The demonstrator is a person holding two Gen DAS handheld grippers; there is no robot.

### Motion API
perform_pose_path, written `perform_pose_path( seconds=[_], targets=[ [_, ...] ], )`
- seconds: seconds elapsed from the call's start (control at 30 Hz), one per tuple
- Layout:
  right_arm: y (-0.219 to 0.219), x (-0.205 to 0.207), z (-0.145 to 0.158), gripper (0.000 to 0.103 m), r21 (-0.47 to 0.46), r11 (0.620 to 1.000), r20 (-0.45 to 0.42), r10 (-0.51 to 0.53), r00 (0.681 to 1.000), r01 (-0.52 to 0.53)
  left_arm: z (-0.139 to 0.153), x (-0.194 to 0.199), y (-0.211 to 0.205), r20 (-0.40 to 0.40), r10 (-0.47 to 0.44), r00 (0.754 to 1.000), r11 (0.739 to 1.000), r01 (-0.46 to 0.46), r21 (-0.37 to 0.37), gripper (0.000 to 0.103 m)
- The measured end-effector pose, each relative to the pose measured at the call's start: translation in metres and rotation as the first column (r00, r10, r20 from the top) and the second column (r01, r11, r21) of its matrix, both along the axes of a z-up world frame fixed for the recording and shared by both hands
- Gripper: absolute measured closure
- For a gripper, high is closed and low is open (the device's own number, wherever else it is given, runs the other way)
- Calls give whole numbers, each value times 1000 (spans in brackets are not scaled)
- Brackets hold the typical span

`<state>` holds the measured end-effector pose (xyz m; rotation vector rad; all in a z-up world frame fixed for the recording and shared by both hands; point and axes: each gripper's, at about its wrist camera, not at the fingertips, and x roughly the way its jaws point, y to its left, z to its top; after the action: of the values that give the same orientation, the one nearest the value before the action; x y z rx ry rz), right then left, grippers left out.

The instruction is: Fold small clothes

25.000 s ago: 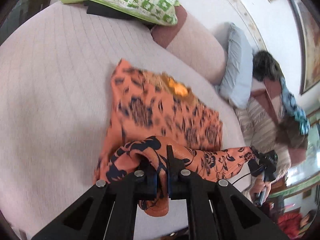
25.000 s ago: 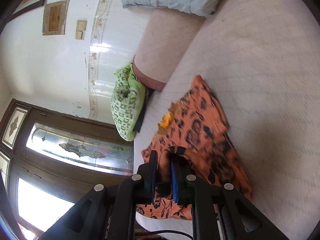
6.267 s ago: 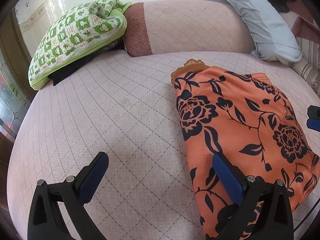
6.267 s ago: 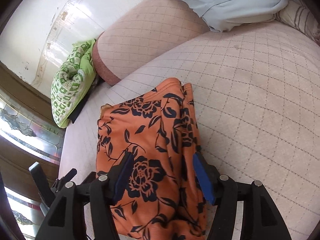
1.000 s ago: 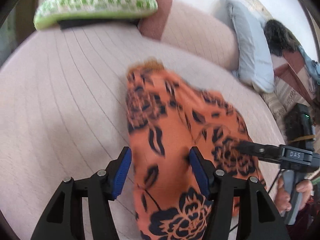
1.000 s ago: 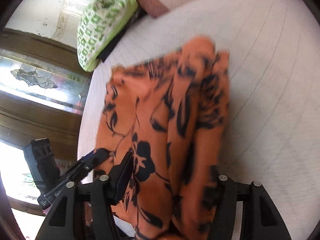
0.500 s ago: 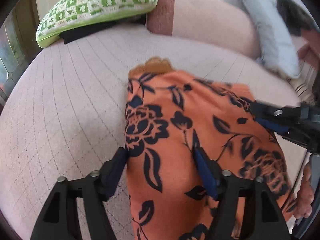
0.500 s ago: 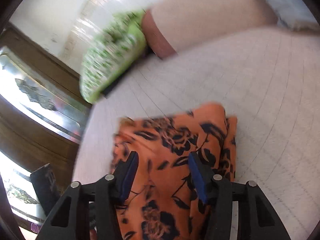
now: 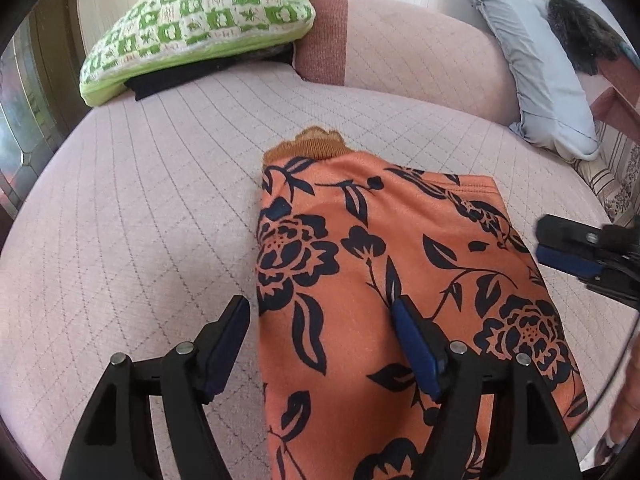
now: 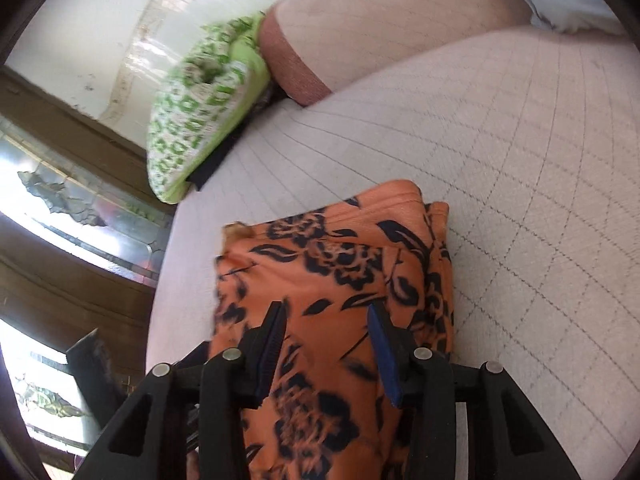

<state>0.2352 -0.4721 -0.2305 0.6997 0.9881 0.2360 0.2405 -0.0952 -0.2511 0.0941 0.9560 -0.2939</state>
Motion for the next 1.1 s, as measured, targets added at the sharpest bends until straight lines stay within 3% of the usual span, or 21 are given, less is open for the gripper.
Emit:
perform_pose_path(
  seconds=[0.27,0.5,0.63,0.7,0.77,0.8,0.87,1.0,1.1],
  targets=[
    [11,-34,22,57,-66,995,22,75,997,-73,17,-11,8,61,35,998,999,-34,-12,29],
    [15,-57,23,57,-108,991,1,81,997,-80,27,-19,16,88,47,995,999,-47,-9,29],
    [20,-74,11,57,-100,991,-39,82,996,-85,27,-27,22,84,59,995,998,-58,-9,29],
    [24,-80,-5,56,-140,987,-88,72,994,-84,18,-29,22,48,69,996,997,-70,15,28],
    [27,-80,-28,49,-168,982,-166,58,984,-86,2,-29,21,-20,65,998,997,-64,39,22],
    [24,-81,-36,45,-124,990,-188,42,981,-66,-3,-29,22,-40,67,997,997,-65,36,21],
    [18,-87,-28,45,-100,994,-177,18,984,-36,3,-37,26,-47,74,996,997,-74,15,21],
    [9,-118,9,45,-118,993,-85,-16,996,6,33,-78,40,19,79,997,997,-79,1,21],
    [6,-149,45,44,-203,978,7,-41,999,42,59,-108,51,73,91,993,995,-93,25,20]
  ],
)
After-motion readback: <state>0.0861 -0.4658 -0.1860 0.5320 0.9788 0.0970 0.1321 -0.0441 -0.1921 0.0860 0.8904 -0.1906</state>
